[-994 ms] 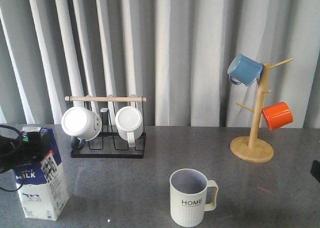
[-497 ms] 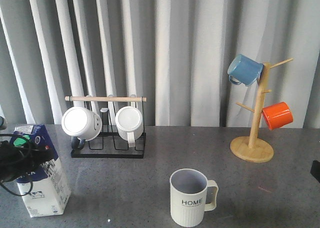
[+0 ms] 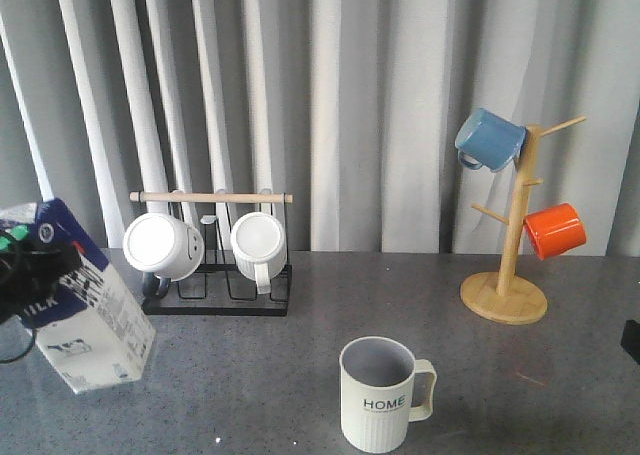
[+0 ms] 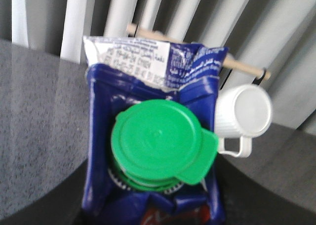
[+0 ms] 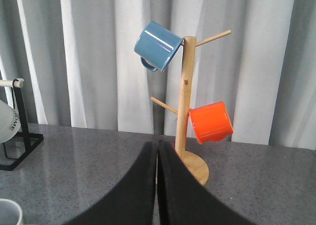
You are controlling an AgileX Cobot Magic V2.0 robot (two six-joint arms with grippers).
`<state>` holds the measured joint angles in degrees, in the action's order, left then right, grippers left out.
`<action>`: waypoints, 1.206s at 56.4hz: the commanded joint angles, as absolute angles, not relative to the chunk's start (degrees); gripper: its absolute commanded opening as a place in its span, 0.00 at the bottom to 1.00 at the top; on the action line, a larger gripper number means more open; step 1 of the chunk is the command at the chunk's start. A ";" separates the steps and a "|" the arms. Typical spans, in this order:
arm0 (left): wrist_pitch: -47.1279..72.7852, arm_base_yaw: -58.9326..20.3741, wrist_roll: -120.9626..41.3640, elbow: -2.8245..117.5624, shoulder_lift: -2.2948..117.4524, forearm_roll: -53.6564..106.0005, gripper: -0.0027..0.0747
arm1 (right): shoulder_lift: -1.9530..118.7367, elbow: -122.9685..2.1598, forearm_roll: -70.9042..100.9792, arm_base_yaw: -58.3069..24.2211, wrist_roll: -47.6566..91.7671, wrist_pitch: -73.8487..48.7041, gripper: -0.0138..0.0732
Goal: Place milk next to cup
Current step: 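Lift the milk carton with the left gripper toward the mug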
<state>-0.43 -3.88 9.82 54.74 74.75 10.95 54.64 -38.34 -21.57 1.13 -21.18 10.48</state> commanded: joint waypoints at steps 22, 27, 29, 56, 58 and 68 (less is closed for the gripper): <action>4.08 -4.23 7.79 56.90 59.64 8.45 0.36 | 53.82 -40.28 -21.57 1.44 -21.08 14.23 0.15; 4.10 -6.36 -2.32 56.73 59.71 19.05 0.36 | 53.82 -40.28 -21.57 1.44 -21.08 14.23 0.15; 3.96 -8.13 -8.70 56.69 59.84 24.77 0.36 | 53.82 -40.28 -21.57 1.44 -21.08 14.23 0.15; -34.47 -36.88 -60.71 56.85 69.70 81.13 0.36 | 53.82 -40.23 -21.58 1.44 -21.08 14.23 0.15; -37.38 -38.68 -61.17 57.08 71.18 82.07 0.36 | 53.82 -40.23 -21.58 1.44 -21.08 14.23 0.15; -41.10 -45.59 -62.40 59.80 78.90 83.60 0.36 | 53.82 -40.23 -21.58 1.44 -21.08 14.23 0.15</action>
<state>-38.48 -42.55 -61.57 56.24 76.86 84.84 54.64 -38.34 -21.57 1.13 -21.18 10.48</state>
